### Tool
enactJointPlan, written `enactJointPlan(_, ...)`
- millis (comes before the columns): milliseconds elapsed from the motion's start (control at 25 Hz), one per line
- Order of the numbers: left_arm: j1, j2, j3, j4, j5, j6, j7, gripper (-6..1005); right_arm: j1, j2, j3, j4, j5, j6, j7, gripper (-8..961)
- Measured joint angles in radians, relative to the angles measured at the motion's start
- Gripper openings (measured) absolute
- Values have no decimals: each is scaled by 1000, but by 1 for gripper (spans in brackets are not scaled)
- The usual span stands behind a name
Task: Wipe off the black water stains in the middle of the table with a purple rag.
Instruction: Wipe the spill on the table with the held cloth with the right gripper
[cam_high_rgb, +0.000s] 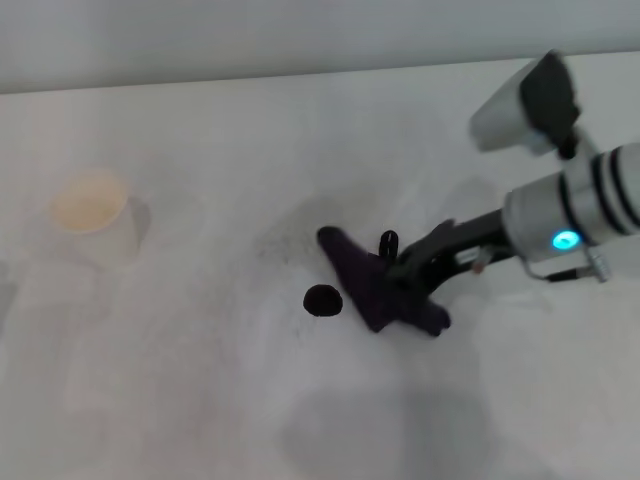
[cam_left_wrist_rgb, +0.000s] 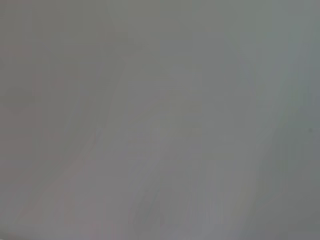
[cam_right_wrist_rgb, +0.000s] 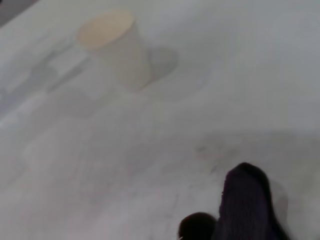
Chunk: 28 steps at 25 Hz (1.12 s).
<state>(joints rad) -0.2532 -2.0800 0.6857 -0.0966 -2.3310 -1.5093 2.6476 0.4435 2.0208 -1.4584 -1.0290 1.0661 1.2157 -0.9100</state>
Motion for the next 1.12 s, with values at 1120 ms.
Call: enactJointPlan(1120, -17, 0, 0, 2, -33, 1, 0, 862, 114, -4, -422, 167, 297, -474, -66, 95)
